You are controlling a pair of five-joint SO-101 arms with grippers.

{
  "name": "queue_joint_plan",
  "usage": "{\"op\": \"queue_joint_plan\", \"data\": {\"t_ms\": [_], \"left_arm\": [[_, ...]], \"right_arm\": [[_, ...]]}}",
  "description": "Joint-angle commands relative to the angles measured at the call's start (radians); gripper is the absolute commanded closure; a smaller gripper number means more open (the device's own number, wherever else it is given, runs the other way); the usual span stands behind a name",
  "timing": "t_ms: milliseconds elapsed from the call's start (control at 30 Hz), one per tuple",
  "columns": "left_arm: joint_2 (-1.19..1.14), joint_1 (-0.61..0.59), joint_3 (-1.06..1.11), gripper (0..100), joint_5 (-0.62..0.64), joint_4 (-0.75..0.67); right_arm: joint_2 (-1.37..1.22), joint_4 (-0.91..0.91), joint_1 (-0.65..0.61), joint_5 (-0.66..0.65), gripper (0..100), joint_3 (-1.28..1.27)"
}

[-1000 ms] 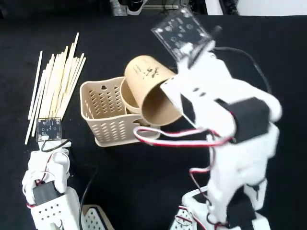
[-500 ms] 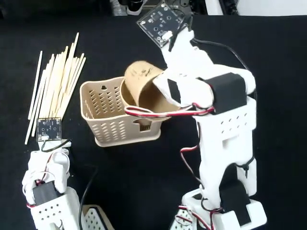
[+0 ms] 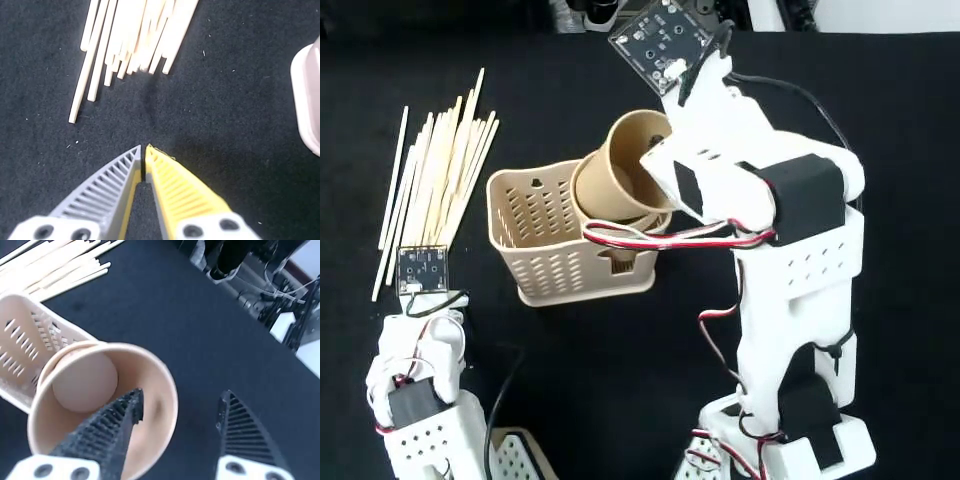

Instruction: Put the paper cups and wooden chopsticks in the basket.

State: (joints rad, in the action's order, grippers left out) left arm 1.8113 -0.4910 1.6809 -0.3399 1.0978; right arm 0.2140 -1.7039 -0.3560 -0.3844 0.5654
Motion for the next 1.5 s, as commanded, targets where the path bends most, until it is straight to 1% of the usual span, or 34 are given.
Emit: {"op": "queue_joint_plan", "data": {"t_ms": [0, 100, 200, 267, 367, 467, 633, 833, 867, 933, 967, 1000, 1067, 1167, 1233, 1367, 1467], "left_arm": [[0.006, 0.01, 0.018, 97, -0.006, -0.008], [0.006, 0.01, 0.018, 97, -0.006, -0.008], [0.006, 0.01, 0.018, 97, -0.006, -0.008], [0.006, 0.01, 0.018, 97, -0.006, -0.008], [0.006, 0.01, 0.018, 97, -0.006, -0.008], [0.006, 0.01, 0.018, 97, -0.006, -0.008], [0.006, 0.01, 0.018, 97, -0.006, -0.009], [0.006, 0.01, 0.018, 97, -0.006, -0.009], [0.006, 0.01, 0.018, 97, -0.006, -0.009], [0.006, 0.01, 0.018, 97, -0.006, -0.009], [0.006, 0.01, 0.018, 97, -0.006, -0.009], [0.006, 0.01, 0.018, 97, -0.006, -0.008], [0.006, 0.01, 0.018, 97, -0.006, -0.008], [0.006, 0.008, 0.019, 97, -0.006, -0.008], [0.006, 0.007, 0.019, 97, -0.006, -0.008], [0.006, 0.005, 0.019, 97, -0.006, -0.008], [0.006, 0.005, 0.019, 97, -0.006, -0.008]], "right_arm": [[-0.012, 0.06, -0.074, 0.0, 75.8, -0.004], [-0.039, 0.126, -0.173, 0.0, 85.8, -0.059], [-0.09, 0.187, -0.206, 0.0, 94.1, -0.099], [-0.131, 0.196, -0.198, -0.006, 92.9, -0.111], [-0.179, 0.193, -0.146, -0.008, 88.6, -0.108], [-0.171, 0.166, -0.109, -0.008, 86.8, -0.068], [-0.127, 0.098, -0.11, -0.009, 86.8, 0.047], [-0.065, -0.028, -0.112, -0.003, 86.9, 0.162], [-0.053, -0.051, -0.112, 0.0, 88.1, 0.165], [-0.018, -0.06, -0.117, 0.02, 97.0, 0.131], [0.004, -0.058, -0.132, 0.018, 98.9, 0.101], [0.03, -0.058, -0.147, 0.018, 97.2, 0.056], [0.094, -0.048, -0.18, 0.015, 98.6, -0.065], [0.219, 0.037, -0.229, 0.012, 98.6, -0.295], [0.318, 0.15, -0.23, 0.011, 98.6, -0.501], [0.527, 0.462, -0.206, 0.008, 98.5, -1.013], [0.653, 0.674, -0.206, -0.063, 98.5, -1.376]]}}
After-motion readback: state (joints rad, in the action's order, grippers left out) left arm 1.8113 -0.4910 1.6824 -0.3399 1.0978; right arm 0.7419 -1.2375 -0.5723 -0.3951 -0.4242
